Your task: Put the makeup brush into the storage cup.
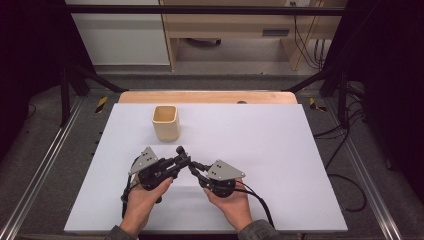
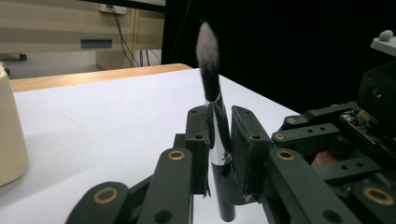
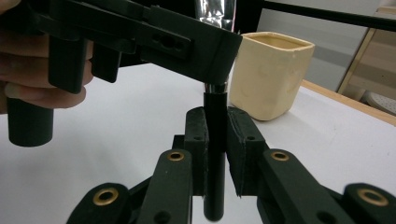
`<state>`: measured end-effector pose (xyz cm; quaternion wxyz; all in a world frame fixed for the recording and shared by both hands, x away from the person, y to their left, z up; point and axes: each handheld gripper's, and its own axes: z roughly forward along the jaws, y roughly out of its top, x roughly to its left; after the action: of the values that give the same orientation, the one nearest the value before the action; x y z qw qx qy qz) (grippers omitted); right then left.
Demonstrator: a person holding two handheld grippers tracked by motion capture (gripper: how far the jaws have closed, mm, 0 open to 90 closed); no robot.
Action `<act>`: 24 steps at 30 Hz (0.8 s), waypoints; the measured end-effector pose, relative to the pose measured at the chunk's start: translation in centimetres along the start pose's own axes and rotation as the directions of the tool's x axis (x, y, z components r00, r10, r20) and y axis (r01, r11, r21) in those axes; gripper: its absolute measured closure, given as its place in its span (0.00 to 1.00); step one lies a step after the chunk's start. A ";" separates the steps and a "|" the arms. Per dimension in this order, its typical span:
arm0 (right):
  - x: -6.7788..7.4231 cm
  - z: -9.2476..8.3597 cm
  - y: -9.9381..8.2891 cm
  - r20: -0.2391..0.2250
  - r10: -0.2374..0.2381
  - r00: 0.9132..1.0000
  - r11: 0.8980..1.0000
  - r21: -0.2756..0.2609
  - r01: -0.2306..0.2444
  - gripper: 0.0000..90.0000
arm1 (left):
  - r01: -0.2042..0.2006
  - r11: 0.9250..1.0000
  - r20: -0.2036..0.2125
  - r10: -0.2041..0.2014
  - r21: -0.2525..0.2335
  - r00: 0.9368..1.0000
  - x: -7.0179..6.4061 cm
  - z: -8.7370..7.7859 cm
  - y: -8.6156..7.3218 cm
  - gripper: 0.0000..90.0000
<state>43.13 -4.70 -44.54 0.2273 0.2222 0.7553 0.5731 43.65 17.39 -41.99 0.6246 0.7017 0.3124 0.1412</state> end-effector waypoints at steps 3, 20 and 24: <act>0.0 0.0 0.0 0.005 0.002 1.000 1.000 -0.001 -0.002 0.84 | -0.021 1.000 -0.011 0.021 -0.008 1.000 -0.1 -0.1 0.1 0.88; -0.4 0.3 -0.3 0.056 0.047 0.997 0.998 0.043 -0.050 0.47 | -0.042 0.997 -0.080 0.037 -0.059 0.996 1.2 -1.5 0.4 0.88; -0.7 0.2 -0.3 0.060 0.059 0.996 0.997 0.051 -0.062 0.41 | -0.044 0.997 -0.092 0.038 -0.065 0.995 1.4 -1.8 0.4 0.88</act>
<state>43.77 -4.98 -44.88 0.2258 0.2678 0.7562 0.5527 43.82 19.65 -41.51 0.6299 0.6795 0.3210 0.1963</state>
